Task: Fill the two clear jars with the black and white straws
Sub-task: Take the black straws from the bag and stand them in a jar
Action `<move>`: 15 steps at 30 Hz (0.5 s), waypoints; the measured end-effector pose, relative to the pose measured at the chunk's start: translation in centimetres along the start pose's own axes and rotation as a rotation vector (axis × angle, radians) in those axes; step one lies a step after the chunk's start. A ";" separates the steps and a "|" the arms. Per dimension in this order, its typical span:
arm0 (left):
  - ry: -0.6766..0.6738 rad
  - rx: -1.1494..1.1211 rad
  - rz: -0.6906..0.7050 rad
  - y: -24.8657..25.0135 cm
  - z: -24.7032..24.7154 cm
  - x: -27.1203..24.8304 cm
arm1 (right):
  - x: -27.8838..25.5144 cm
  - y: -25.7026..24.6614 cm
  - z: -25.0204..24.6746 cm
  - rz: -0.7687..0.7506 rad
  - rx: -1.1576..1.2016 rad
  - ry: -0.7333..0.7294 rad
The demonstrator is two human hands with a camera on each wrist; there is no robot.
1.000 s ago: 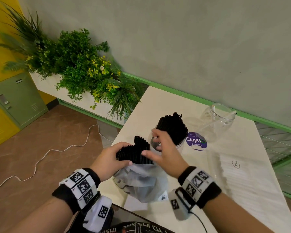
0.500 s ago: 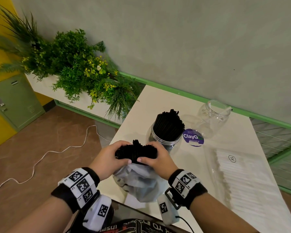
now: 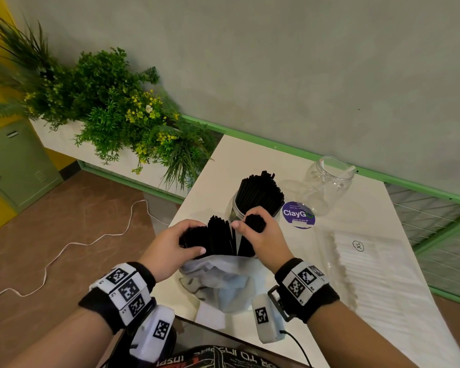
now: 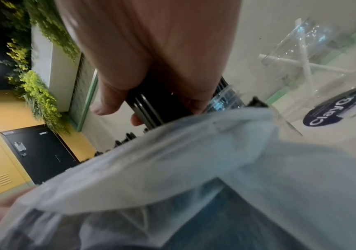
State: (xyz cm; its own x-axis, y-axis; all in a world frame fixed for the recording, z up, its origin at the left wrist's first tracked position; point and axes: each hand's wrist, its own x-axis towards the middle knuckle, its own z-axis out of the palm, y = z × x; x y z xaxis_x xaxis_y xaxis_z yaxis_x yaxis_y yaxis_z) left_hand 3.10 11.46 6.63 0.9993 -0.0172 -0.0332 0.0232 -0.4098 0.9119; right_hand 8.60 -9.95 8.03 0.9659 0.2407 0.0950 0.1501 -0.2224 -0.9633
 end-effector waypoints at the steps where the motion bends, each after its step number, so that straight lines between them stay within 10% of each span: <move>1: -0.001 -0.001 0.001 0.0 0.0 0.1 | 0.2 -0.3 -0.1 -0.006 0.011 0.014; 15: -0.003 -0.012 0.000 0.4 0.0 0.6 | 2.5 -5.9 -1.4 -0.113 0.101 0.044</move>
State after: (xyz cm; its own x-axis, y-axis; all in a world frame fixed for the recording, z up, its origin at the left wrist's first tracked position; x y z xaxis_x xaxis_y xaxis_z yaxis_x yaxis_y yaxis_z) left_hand 3.67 11.27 7.01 0.9992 -0.0202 -0.0349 0.0240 -0.3985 0.9169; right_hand 10.40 -9.35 14.26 0.9527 0.2165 0.2133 0.2388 -0.0994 -0.9660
